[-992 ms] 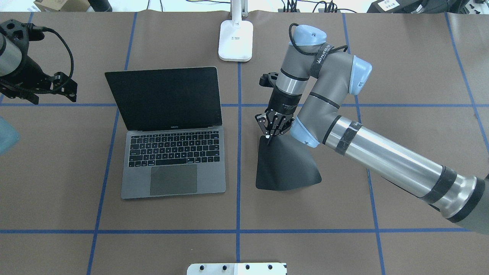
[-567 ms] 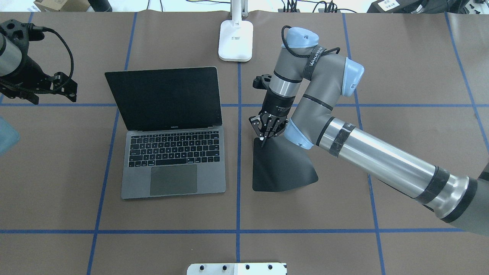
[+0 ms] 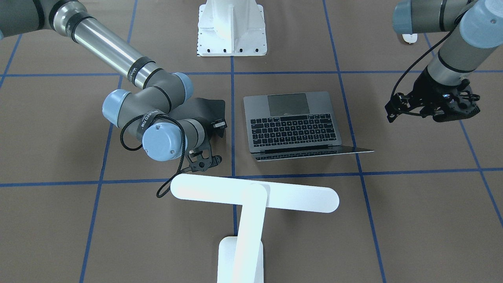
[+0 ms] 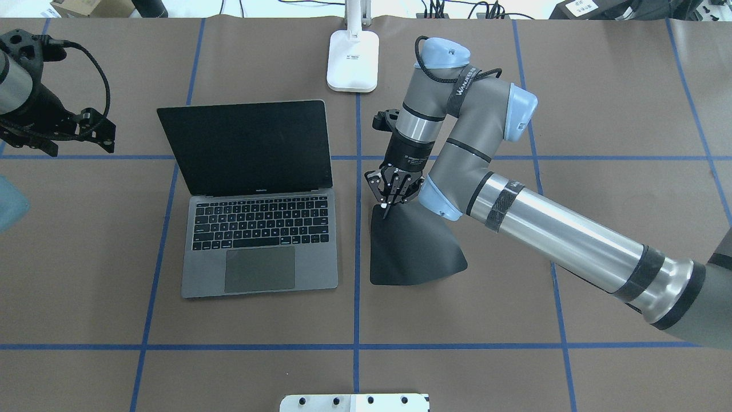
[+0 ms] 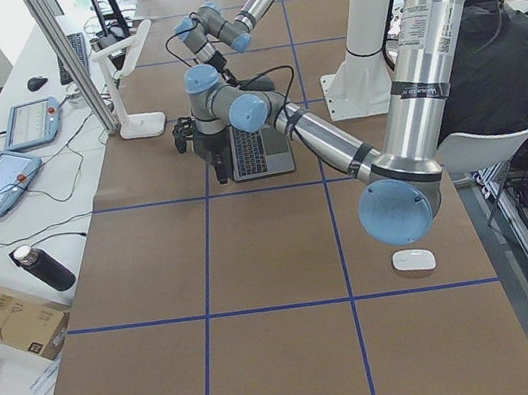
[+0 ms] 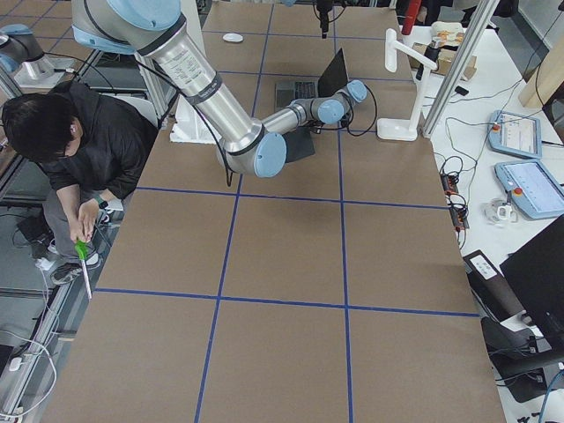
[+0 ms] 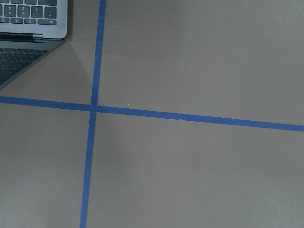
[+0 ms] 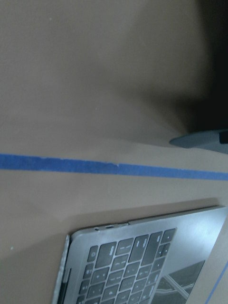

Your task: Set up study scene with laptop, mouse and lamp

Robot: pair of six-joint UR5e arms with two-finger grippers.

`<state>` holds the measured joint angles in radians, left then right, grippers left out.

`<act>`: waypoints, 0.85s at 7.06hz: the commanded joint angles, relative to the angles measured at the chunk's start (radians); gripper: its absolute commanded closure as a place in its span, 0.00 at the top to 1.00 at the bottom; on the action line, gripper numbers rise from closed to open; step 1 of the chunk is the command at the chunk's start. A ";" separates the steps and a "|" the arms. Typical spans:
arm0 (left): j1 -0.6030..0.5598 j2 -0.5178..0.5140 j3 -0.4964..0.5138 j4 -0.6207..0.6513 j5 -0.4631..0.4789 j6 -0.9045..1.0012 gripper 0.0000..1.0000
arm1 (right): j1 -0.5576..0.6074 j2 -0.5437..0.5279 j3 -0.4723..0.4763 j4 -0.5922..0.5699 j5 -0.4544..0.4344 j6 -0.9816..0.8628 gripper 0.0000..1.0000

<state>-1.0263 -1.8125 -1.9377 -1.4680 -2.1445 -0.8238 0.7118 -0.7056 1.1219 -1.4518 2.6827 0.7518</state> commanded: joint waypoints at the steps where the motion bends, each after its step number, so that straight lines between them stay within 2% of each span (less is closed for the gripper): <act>1: 0.000 0.001 -0.001 0.001 0.000 -0.001 1.00 | 0.000 0.005 -0.001 0.001 0.003 0.038 0.00; 6: 0.000 -0.001 -0.003 0.002 0.000 -0.003 1.00 | 0.000 -0.002 -0.001 0.002 0.003 0.055 0.00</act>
<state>-1.0266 -1.8125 -1.9404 -1.4665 -2.1445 -0.8263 0.7118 -0.7059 1.1213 -1.4508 2.6860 0.8069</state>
